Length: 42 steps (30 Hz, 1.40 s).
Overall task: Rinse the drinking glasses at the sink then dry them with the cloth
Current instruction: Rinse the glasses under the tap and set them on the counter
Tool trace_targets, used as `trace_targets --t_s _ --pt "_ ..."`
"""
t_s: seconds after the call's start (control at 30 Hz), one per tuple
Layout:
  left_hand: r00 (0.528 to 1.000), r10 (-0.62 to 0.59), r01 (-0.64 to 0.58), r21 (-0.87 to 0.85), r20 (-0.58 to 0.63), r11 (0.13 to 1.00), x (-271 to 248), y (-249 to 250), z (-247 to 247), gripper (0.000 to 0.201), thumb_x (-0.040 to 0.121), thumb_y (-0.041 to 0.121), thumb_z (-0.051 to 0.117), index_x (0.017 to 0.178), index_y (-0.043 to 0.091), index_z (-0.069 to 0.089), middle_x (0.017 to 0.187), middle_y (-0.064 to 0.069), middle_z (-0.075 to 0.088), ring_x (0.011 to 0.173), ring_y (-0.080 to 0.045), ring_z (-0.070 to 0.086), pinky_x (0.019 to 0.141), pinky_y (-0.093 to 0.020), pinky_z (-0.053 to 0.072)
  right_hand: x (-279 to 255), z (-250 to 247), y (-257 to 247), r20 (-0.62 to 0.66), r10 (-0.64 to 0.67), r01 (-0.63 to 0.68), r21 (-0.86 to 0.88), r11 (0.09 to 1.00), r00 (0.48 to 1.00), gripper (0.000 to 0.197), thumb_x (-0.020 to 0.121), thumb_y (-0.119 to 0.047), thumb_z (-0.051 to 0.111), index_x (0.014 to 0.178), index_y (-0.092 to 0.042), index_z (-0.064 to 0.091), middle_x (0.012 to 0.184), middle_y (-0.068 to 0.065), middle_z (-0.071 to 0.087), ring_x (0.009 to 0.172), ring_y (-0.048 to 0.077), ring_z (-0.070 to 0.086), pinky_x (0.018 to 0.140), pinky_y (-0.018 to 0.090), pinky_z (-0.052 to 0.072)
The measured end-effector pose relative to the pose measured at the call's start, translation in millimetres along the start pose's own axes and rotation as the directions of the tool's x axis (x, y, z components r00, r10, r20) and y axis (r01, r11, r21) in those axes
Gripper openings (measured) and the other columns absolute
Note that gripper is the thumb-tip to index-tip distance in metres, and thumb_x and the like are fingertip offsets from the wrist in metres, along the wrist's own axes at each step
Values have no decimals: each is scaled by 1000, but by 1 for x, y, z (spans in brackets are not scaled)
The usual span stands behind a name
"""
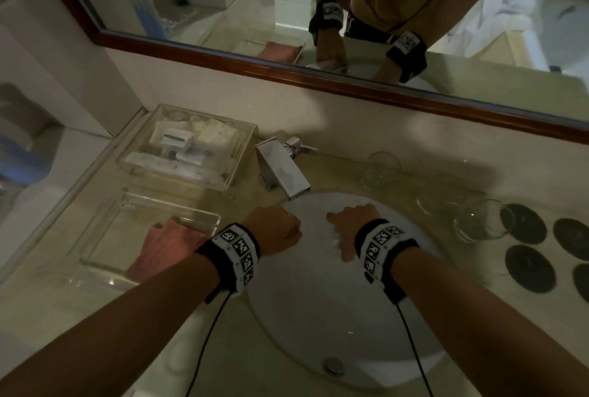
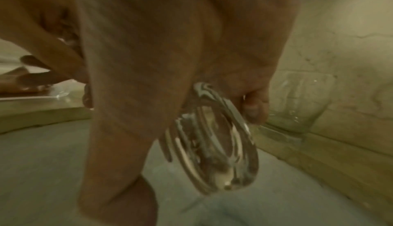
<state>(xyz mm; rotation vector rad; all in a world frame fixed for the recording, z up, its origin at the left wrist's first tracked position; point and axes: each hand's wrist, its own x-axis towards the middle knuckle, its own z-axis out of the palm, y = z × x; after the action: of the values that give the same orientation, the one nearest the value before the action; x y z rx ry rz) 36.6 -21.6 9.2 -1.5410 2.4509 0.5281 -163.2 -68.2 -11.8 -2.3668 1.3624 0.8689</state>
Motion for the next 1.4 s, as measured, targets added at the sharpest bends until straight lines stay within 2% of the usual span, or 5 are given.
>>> trace_targets --t_s 0.4,0.73,0.83,0.97,1.4 --pt "992 67 -49 164 -109 985 7 28 -32 31 95 36 42 75 15 52 76 -4 59 72 -24 60 59 -26 36 -24 1 24 -125 105 -75 228 971 987 99 69 -57 74 148 -32 20 135 4 53 118 27 55 95 39 46" --pt "910 148 -89 164 -388 982 33 48 -70 25 89 29 39 80 12 55 79 -3 56 63 -22 52 55 -28 33 -46 1 46 -247 286 -71 630 773 926 107 65 -52 75 150 -33 12 114 0 58 99 24 62 90 46 52" --pt "940 148 -39 333 -307 942 58 46 -82 33 87 34 40 97 10 60 99 -6 59 91 -25 56 77 -36 42 -48 3 49 -263 300 -72 630 773 917 107 68 -54 73 150 -31 9 100 -3 54 89 23 62 88 48 53" --pt "991 -3 65 464 -133 884 86 32 -82 59 87 57 40 120 11 56 122 -6 56 109 -25 53 93 -38 39 -54 4 59 -290 329 -59 662 747 899 103 70 -50 76 150 -29 14 124 1 58 106 27 61 98 50 46" --pt "994 -68 100 450 -86 887 84 32 -89 44 87 53 48 94 13 64 97 -7 67 96 -27 61 96 -38 43 -70 5 81 -347 344 50 764 643 873 108 65 -45 84 149 -25 19 126 4 57 111 24 58 90 36 51"
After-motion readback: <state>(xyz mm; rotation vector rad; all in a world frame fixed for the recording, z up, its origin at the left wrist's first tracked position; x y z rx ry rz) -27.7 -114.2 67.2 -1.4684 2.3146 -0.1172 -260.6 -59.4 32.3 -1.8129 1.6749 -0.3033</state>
